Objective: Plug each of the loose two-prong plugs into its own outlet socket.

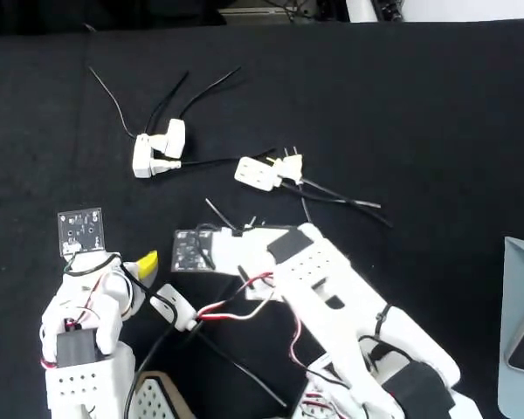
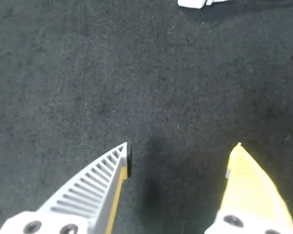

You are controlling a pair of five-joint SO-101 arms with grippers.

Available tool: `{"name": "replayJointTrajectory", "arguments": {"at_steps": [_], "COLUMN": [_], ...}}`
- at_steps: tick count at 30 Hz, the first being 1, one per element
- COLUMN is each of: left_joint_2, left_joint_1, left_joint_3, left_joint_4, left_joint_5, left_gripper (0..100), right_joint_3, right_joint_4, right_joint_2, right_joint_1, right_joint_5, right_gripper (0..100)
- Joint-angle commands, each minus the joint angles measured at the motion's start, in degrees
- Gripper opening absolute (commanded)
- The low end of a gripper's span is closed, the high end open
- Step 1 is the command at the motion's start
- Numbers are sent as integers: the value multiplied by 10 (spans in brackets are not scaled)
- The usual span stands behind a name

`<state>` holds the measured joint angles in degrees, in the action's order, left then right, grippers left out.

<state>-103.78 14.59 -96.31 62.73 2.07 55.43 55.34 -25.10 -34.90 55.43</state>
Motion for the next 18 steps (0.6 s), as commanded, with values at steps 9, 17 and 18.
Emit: {"name": "replayJointTrajectory", "arguments": {"at_steps": [9, 17, 18], "left_joint_2": [-1, -1, -1], "left_joint_1": [-5, -5, -5], "left_joint_3": [-11, -11, -11], "left_joint_4": [7, 7, 7], "left_joint_5": [-4, -4, -4], "left_gripper": [318, 318, 318], "right_joint_3": [-32, -85, -93], "right_joint_4": [-14, -64, -70], "right_joint_2": [19, 139, 154], "right_joint_1": [-57, -56, -56], "right_joint_5": [7, 8, 8], "right_gripper": [371, 317, 317]}}
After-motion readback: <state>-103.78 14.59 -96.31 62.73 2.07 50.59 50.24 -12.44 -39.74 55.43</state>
